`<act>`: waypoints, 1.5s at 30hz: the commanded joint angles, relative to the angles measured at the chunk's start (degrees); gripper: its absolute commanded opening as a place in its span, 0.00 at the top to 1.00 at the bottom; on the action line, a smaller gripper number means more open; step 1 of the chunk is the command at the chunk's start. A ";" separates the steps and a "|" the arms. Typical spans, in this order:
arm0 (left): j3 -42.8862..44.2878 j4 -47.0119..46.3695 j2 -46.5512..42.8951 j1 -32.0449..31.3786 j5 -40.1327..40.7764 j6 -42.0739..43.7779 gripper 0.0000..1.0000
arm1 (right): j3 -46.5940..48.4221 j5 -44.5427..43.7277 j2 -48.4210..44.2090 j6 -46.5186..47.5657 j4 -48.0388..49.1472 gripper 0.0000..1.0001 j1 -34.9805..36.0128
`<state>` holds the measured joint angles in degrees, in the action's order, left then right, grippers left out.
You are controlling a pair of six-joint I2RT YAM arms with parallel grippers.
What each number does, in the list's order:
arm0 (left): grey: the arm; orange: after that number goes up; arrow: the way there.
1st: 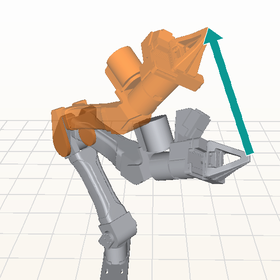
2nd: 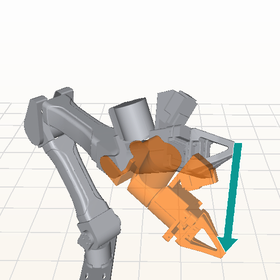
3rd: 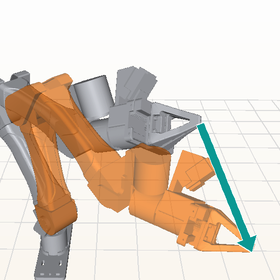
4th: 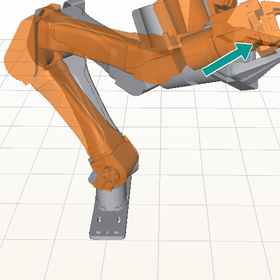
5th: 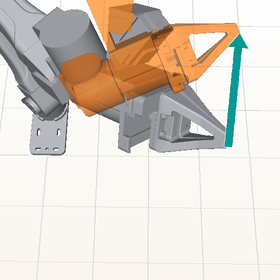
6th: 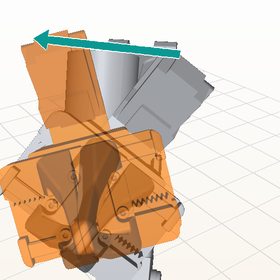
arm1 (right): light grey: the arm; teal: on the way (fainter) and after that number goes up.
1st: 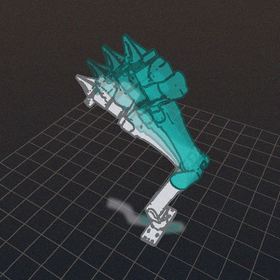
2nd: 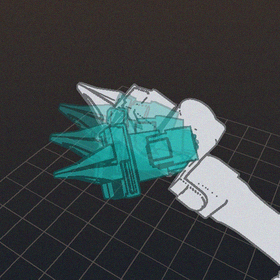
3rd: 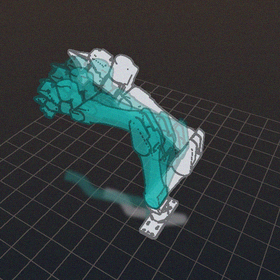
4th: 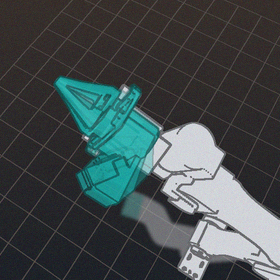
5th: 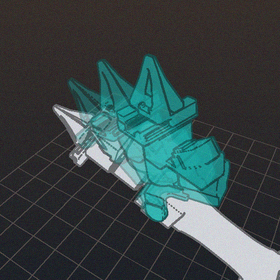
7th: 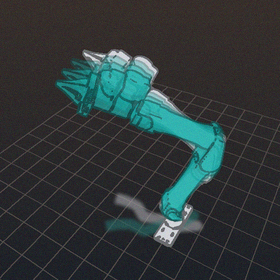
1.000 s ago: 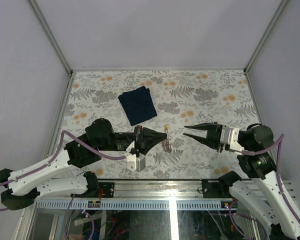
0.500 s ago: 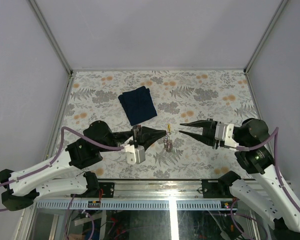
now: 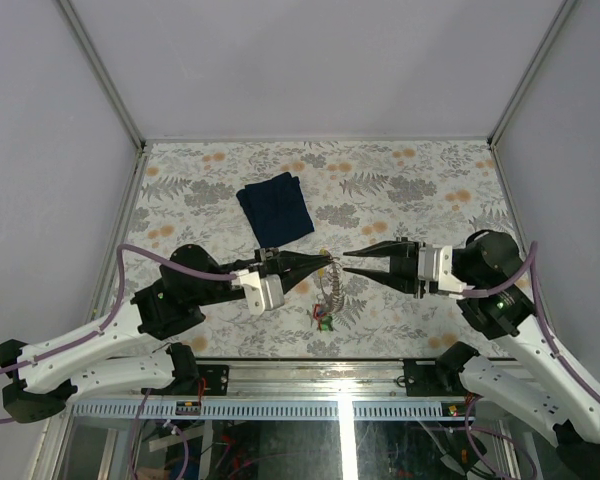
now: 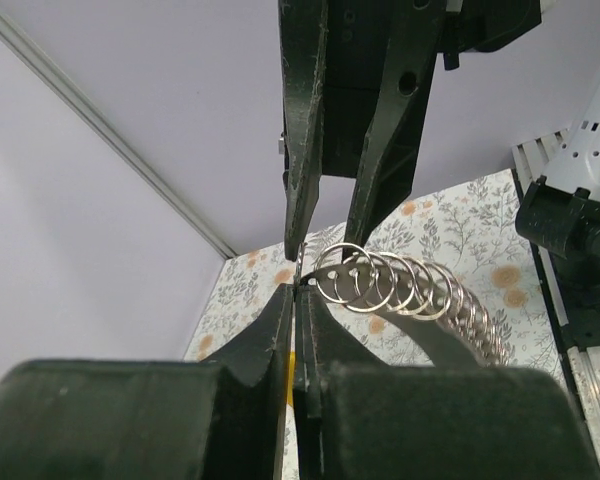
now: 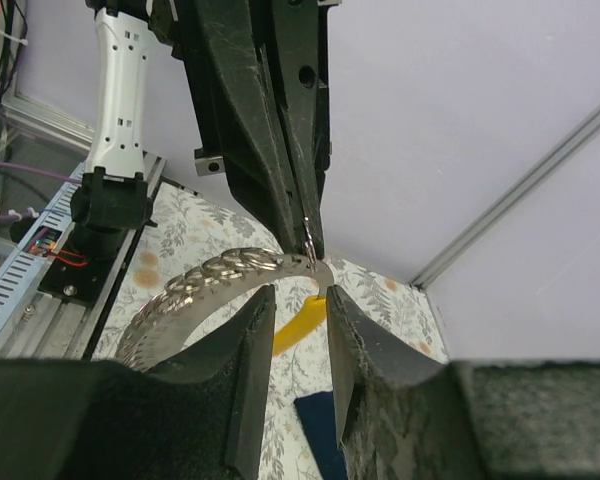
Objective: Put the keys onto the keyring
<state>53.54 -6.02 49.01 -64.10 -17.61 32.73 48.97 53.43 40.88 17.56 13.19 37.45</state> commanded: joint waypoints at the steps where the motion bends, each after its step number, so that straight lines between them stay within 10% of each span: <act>1: 0.07 -6.82 -0.76 -0.33 0.78 -2.30 1.00 | 2.75 -0.39 0.92 -1.93 6.46 0.67 1.73; 23: 1.46 -3.85 -0.71 -0.31 -2.13 -1.54 1.00 | 3.85 -3.03 1.42 1.36 5.11 0.73 3.59; 45: 2.88 -3.01 0.63 -0.32 -2.44 -1.26 0.94 | 6.49 1.27 2.76 -1.37 0.87 1.00 3.99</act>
<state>54.26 -6.35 49.30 -64.10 -19.92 31.33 52.66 52.64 43.51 17.34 13.04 40.69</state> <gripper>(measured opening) 0.046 0.009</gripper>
